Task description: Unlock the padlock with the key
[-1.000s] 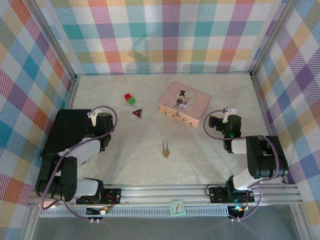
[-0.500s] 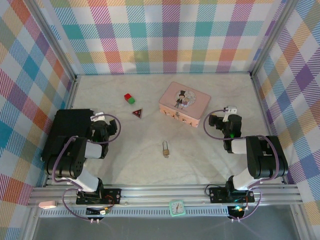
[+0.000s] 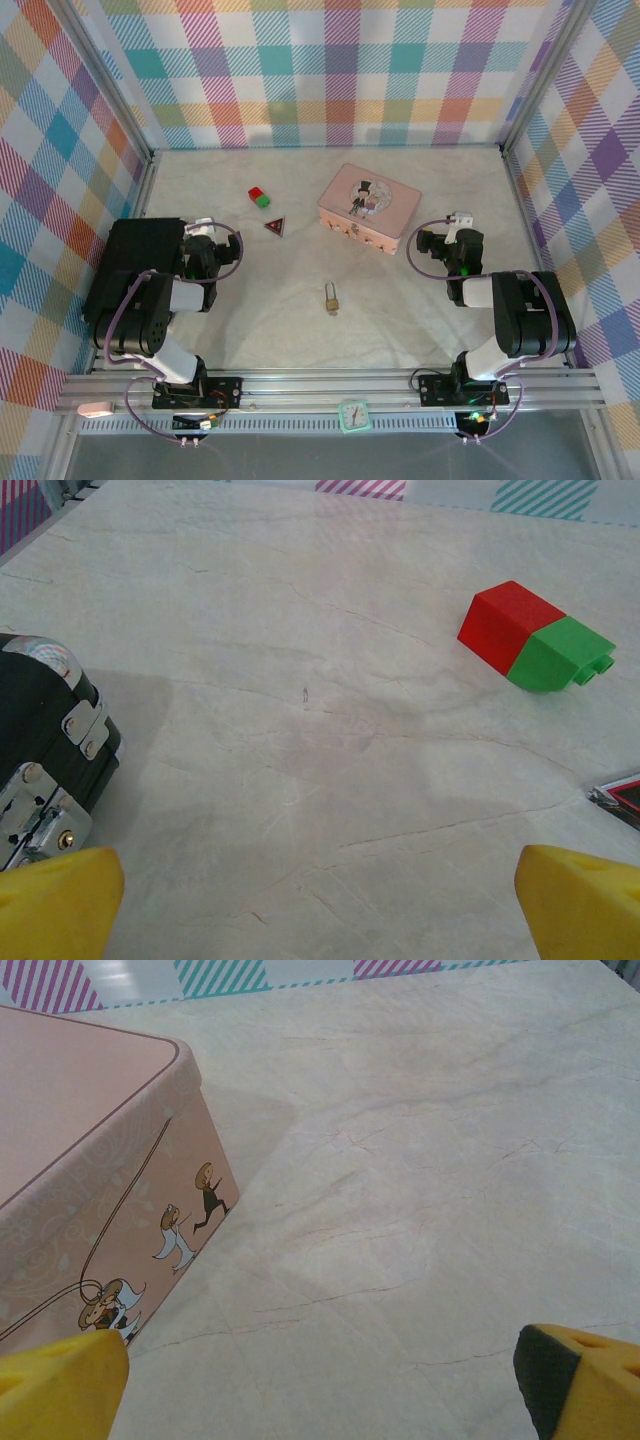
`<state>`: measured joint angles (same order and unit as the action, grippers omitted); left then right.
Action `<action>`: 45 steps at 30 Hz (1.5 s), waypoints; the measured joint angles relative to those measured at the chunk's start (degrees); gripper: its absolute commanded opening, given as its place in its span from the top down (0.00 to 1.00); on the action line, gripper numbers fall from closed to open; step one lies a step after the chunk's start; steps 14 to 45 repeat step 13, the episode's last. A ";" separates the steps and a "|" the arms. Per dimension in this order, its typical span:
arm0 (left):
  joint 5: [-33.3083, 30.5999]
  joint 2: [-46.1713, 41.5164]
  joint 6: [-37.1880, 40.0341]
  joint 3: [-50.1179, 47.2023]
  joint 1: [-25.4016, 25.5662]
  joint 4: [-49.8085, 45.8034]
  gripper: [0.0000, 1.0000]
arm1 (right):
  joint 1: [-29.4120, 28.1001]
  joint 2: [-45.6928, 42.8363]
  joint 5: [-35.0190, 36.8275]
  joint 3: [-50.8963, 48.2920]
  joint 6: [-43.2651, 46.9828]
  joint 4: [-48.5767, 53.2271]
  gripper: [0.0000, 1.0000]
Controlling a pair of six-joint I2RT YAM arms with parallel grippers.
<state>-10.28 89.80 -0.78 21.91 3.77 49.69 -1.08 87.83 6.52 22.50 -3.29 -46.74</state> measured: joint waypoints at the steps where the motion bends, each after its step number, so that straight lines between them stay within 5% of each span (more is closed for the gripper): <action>1: 0.00 0.00 0.02 0.00 0.00 0.00 0.00 | 0.00 0.00 -0.02 0.00 0.00 0.02 0.01; 45: -0.28 0.04 0.46 0.13 0.70 -0.09 0.00 | 0.00 0.00 -0.17 0.00 0.76 0.02 0.01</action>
